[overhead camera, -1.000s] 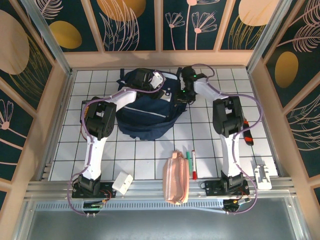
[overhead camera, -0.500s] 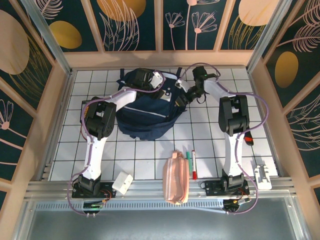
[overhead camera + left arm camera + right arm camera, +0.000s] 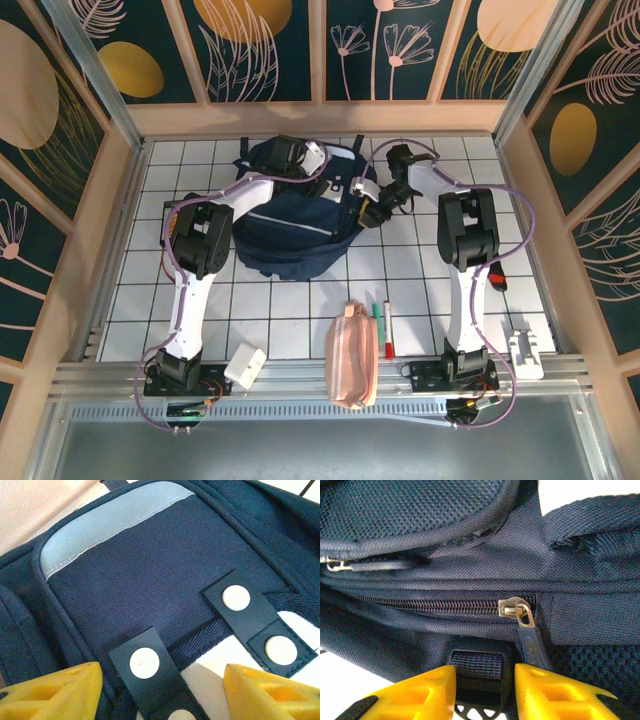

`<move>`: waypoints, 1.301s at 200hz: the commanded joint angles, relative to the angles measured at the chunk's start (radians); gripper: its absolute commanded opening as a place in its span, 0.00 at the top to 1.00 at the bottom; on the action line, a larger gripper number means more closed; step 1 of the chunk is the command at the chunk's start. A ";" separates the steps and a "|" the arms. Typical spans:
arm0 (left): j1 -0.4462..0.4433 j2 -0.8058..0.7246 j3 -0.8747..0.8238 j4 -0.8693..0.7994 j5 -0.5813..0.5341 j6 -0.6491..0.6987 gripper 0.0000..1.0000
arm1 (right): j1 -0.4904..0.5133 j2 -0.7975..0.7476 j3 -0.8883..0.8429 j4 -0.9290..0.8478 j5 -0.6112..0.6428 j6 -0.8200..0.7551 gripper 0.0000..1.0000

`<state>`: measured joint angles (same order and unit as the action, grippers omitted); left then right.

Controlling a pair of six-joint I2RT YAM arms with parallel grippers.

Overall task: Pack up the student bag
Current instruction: Unzip the student bag at the top-center of the table.

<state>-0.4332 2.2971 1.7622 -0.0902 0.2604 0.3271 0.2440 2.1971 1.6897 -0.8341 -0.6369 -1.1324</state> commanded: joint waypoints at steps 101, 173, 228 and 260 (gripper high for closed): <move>0.013 0.044 0.014 -0.049 -0.022 -0.022 0.35 | -0.029 -0.002 0.032 0.062 -0.046 -0.087 0.69; 0.013 0.051 0.016 -0.043 -0.018 -0.027 0.35 | -0.036 -0.035 0.043 0.111 -0.066 -0.190 0.65; 0.013 0.053 0.010 -0.049 -0.023 -0.016 0.35 | -0.027 0.012 0.027 0.170 -0.001 -0.168 0.61; 0.013 0.055 0.013 -0.048 -0.025 -0.023 0.35 | -0.002 0.021 -0.022 0.196 0.025 -0.162 0.59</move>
<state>-0.4320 2.3020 1.7676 -0.0902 0.2604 0.3115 0.2173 2.1948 1.7050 -0.6632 -0.6338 -1.2922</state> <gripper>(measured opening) 0.648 0.399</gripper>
